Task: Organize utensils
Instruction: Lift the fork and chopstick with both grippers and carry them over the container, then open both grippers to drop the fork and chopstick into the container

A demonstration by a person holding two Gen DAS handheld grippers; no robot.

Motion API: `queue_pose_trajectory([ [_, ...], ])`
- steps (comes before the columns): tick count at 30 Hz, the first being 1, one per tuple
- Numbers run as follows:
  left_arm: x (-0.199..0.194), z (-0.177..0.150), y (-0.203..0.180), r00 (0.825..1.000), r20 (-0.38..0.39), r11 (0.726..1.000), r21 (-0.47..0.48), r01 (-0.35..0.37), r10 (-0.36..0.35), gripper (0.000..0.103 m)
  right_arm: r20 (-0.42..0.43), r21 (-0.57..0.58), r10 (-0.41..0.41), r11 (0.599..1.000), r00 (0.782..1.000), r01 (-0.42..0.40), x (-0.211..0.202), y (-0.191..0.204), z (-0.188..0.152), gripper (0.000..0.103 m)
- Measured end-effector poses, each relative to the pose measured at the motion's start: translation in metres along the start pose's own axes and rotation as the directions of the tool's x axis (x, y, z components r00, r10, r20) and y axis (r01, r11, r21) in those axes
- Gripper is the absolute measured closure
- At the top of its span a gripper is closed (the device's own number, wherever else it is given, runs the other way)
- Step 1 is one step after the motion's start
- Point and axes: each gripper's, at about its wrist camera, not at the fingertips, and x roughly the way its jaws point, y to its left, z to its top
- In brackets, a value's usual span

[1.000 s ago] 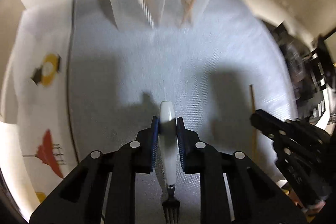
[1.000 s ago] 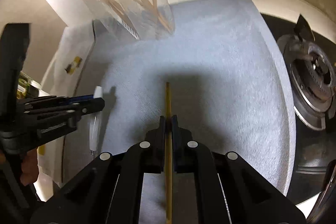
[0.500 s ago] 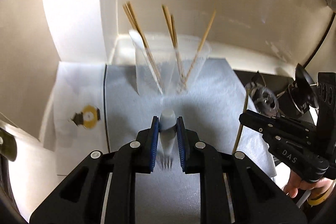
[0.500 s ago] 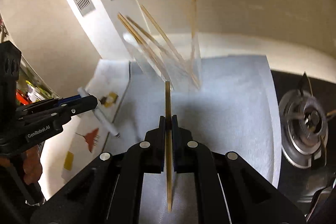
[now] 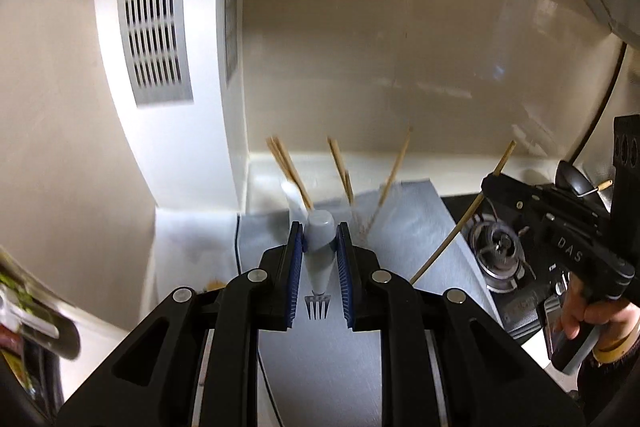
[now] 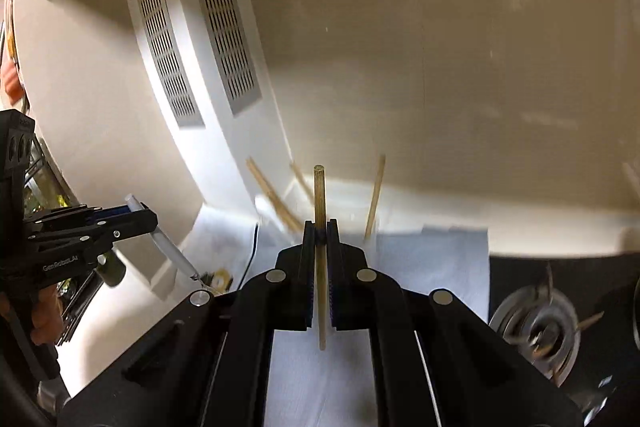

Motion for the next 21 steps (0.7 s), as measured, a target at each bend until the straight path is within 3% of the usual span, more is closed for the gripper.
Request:
queue_pose_trajectory([
  [12, -0.029, 0.07, -0.008, 0.991, 0.135, 0.999, 0.054, 0.002, -0.01, 0.086, 0.123, -0.092, -0.024, 0.995, 0.992, 0.035, 0.0, 0.016, 0.074, 0.097],
  [21, 0.003, 0.098, -0.006, 0.986, 0.165, 0.999, 0.021, 0.035, -0.038, 0.086, 0.124, -0.075, -0.069, 0.994, 0.99, 0.078, 0.037, 0.004, 0.084, 0.097],
])
